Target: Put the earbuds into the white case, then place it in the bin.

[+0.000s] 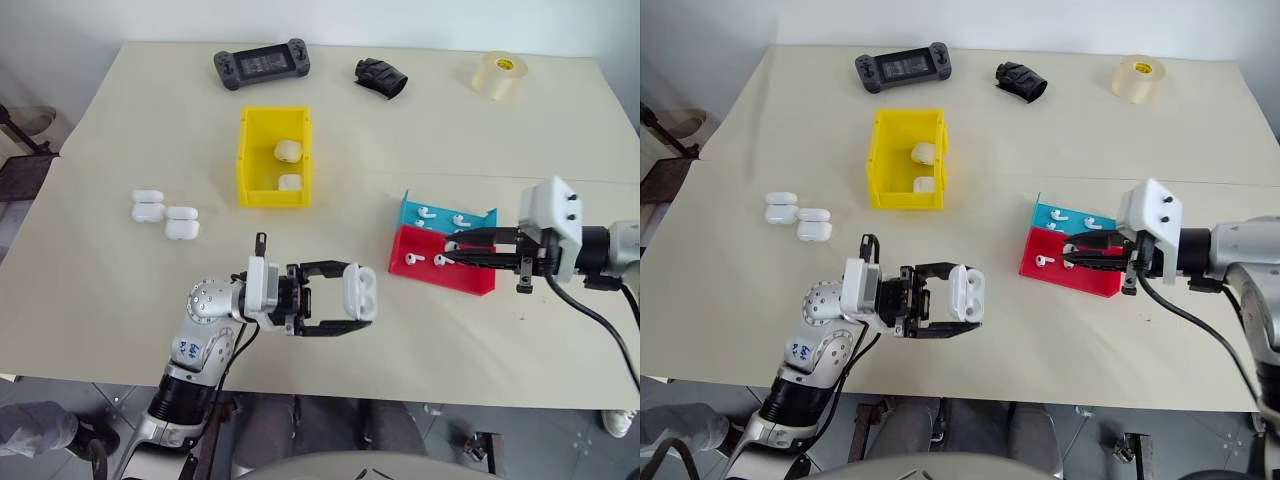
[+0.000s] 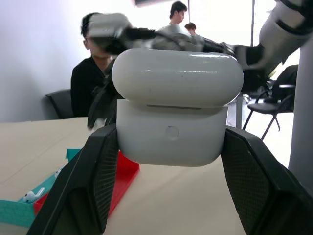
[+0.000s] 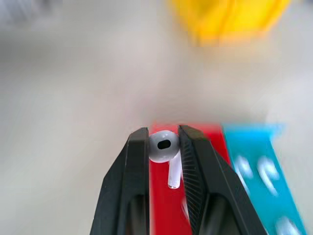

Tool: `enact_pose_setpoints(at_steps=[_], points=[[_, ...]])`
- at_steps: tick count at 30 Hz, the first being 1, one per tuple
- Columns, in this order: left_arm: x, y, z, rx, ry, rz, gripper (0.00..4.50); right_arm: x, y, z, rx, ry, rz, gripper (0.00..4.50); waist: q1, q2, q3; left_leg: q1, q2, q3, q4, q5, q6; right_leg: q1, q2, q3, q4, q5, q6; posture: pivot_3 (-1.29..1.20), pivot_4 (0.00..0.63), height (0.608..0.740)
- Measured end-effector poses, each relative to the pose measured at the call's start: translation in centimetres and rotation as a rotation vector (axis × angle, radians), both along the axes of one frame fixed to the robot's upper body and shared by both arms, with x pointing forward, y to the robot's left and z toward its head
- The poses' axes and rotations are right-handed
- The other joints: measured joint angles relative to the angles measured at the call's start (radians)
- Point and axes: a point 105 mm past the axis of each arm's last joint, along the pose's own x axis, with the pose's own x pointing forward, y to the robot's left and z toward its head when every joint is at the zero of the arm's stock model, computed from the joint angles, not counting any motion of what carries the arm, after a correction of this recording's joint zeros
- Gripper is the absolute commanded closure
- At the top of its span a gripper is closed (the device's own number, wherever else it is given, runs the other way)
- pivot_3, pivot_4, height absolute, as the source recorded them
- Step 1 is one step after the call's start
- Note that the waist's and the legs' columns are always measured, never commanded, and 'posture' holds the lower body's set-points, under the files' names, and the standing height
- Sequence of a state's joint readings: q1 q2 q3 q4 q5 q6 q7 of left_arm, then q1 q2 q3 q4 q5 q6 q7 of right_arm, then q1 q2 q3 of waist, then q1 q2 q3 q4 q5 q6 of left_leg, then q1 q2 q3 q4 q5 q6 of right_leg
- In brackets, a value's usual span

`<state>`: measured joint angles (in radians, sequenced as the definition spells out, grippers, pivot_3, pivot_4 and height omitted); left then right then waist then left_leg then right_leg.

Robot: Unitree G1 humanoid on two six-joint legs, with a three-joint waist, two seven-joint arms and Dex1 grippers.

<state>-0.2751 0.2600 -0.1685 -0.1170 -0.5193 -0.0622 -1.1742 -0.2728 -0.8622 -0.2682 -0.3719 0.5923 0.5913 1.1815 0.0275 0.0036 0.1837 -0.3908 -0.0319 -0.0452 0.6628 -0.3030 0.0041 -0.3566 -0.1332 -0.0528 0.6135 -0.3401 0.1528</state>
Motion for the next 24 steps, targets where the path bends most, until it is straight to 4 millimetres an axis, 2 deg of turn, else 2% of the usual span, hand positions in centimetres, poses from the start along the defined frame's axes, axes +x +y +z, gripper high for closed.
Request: enact_pose_setpoints(at_steps=[3,5,13,17,24], points=[[0.7,-0.4,0.4,-0.018,0.027,-0.044,1.72,-1.4,2.1,2.2,0.361,-0.059,0.017,4.00,-0.001,0.000,0.000,0.000,0.001,-0.001,0.000,0.000,0.000,-0.001,0.001,-0.001,0.005,0.000,0.000,0.00,0.150,0.740],[0.9,-0.8,1.0,-0.031,0.020,-0.082,1.72,-2.5,3.4,2.8,0.509,-0.074,0.023,4.00,-0.002,0.000,0.000,0.000,0.000,0.000,0.000,0.000,0.000,-0.002,0.000,0.000,0.006,0.000,0.000,0.00,0.150,0.740],[1.8,-1.1,1.9,-0.027,0.039,-0.140,1.72,-3.6,5.9,2.6,0.716,-0.083,-0.037,4.00,-0.005,0.000,0.000,0.000,-0.005,-0.001,-0.001,0.000,0.000,-0.003,0.001,0.002,0.008,0.000,0.000,0.00,0.150,0.740],[1.9,-1.1,2.2,-0.022,0.042,-0.155,1.72,-3.8,6.9,1.5,0.719,-0.077,-0.041,4.00,-0.005,0.000,0.000,0.001,-0.005,-0.001,-0.001,0.000,0.000,-0.003,0.001,0.003,0.008,0.000,0.000,0.00,0.150,0.740],[2.1,-1.2,2.0,-0.025,0.071,-0.161,1.72,-4.0,8.2,1.5,0.732,-0.113,-0.016,4.00,-0.006,0.000,0.000,0.001,-0.005,-0.001,-0.001,0.000,0.000,-0.003,0.002,0.003,0.008,0.000,0.000,0.00,0.150,0.740]])
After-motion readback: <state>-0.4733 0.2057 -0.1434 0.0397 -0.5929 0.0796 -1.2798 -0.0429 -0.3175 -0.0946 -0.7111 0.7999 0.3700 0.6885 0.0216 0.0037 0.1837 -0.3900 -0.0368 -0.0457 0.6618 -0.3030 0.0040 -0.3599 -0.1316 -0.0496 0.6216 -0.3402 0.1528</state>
